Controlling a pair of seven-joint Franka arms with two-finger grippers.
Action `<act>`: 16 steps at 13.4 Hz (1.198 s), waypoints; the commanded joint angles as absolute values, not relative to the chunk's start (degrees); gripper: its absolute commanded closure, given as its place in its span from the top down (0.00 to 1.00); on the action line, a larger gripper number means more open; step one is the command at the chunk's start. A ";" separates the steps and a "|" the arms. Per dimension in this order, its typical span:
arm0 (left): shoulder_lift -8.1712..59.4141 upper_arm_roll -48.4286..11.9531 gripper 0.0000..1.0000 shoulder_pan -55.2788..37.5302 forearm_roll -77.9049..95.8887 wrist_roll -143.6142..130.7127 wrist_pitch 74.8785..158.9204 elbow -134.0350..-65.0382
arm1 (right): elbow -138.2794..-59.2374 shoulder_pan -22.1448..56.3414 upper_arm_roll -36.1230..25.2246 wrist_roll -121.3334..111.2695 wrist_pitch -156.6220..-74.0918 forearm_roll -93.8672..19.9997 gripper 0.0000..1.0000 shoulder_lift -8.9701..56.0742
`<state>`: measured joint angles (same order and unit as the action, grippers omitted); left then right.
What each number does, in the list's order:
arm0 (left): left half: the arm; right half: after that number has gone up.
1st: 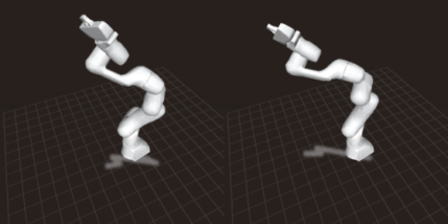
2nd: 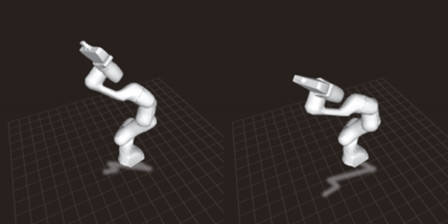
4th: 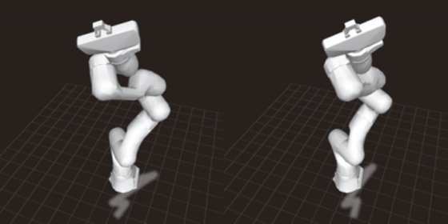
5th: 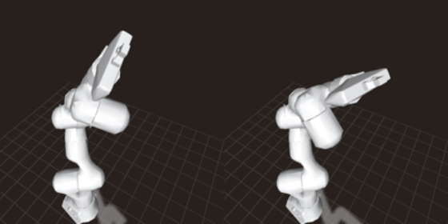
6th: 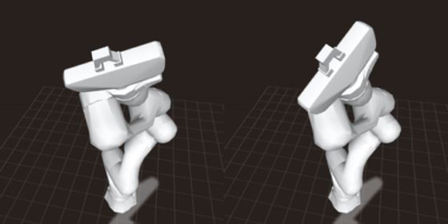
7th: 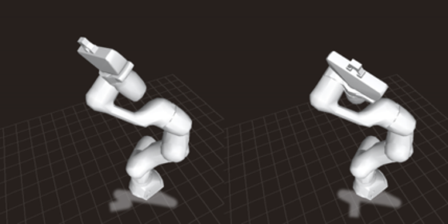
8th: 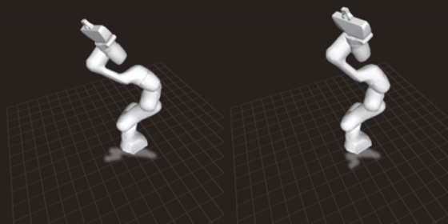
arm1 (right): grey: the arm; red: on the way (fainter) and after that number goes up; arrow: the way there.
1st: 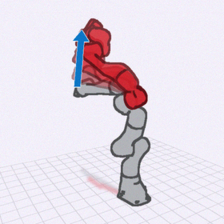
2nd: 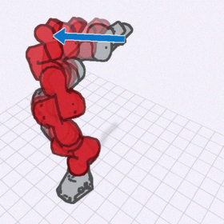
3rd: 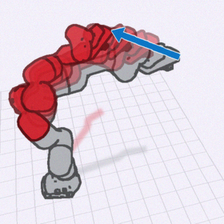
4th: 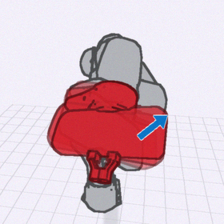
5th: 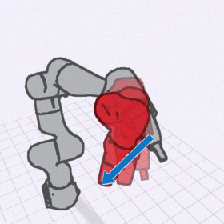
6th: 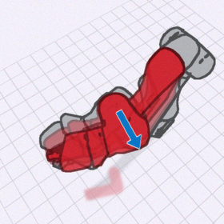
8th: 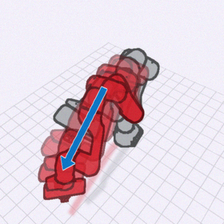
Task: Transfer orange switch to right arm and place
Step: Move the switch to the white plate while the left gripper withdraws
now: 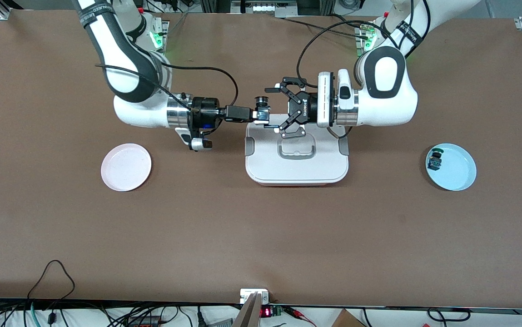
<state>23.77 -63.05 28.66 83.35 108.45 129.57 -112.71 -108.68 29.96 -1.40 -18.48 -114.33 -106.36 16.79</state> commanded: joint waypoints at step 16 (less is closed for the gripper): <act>22.76 -63.19 1.00 50.18 27.30 54.72 79.04 -93.29 | -92.57 -0.97 -1.32 -18.10 -83.13 -40.86 0.00 15.21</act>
